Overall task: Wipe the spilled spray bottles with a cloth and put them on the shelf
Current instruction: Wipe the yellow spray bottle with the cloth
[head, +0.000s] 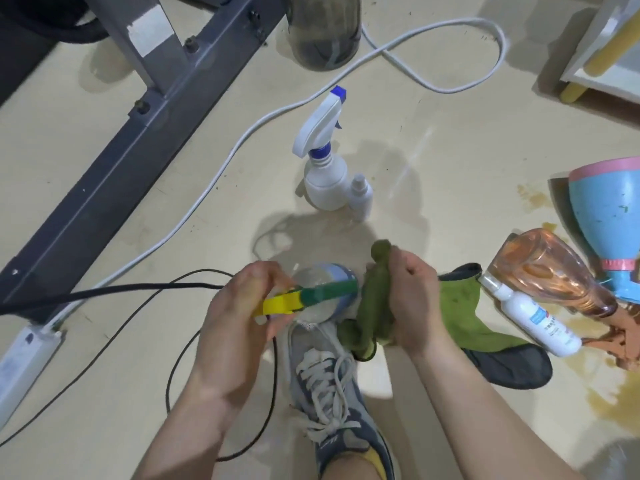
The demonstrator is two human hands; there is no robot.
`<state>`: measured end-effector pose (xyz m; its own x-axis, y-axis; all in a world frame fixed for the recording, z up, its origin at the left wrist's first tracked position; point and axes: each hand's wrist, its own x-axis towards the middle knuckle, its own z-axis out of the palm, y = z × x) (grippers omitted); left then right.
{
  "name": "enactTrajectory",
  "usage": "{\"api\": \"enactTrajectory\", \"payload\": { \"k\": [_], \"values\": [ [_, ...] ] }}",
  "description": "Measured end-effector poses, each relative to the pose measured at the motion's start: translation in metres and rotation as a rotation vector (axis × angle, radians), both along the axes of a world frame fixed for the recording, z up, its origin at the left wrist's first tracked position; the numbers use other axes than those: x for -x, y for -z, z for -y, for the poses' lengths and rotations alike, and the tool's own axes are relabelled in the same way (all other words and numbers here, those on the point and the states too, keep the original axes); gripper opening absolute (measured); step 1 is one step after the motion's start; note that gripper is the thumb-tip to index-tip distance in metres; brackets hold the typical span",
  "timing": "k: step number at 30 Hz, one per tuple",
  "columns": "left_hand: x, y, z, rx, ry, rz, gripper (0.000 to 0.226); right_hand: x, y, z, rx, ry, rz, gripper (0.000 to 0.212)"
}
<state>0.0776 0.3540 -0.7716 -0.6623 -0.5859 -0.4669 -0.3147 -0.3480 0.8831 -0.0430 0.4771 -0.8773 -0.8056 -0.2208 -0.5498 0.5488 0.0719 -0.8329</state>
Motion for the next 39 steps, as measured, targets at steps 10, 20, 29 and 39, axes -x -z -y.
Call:
{"api": "enactTrajectory", "payload": {
  "k": [10,20,29,39],
  "values": [
    [-0.005,-0.005,-0.017,-0.202,-0.398,-0.006,0.029,-0.026,-0.06,0.037,0.304,-0.55,-0.028,0.024],
    [0.009,0.007,-0.003,-0.252,-0.693,0.098,0.032,-0.073,-0.072,-0.01,0.226,-0.2,0.036,0.016],
    [-0.011,-0.003,-0.016,-0.38,-0.539,0.112,0.026,-0.075,-0.088,-0.032,0.093,-0.274,-0.144,0.008],
    [-0.013,0.001,-0.013,-0.191,-0.324,0.067,0.028,-0.069,-0.052,0.045,-0.242,-0.86,-0.853,0.044]
  ]
}}
